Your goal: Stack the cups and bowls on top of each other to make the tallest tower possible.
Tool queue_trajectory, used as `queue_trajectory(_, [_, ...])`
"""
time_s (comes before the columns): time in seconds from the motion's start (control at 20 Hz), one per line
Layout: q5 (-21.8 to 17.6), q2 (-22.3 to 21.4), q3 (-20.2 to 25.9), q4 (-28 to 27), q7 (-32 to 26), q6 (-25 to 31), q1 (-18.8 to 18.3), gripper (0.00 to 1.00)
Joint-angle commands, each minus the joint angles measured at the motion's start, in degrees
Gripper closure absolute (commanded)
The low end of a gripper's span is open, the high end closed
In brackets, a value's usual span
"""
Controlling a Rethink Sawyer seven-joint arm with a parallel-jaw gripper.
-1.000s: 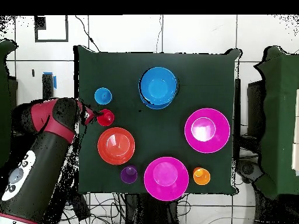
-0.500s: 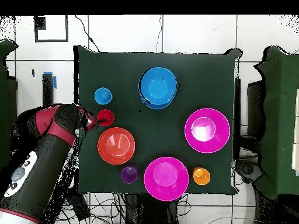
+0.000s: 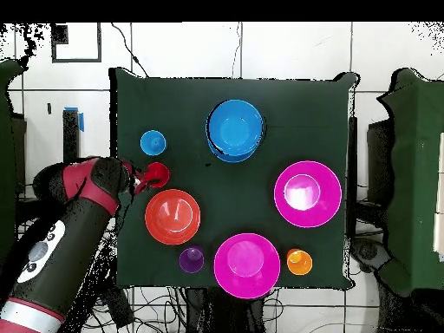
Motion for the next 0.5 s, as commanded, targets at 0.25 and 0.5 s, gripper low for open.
queue_trajectory(0.25, [4.53,0.97,6.65,0.44,13.23,-4.09,-0.73,0.0])
queue_trajectory(0.5, [4.92,-0.47,6.68,1.1,11.77,-2.94,-0.74,0.0])
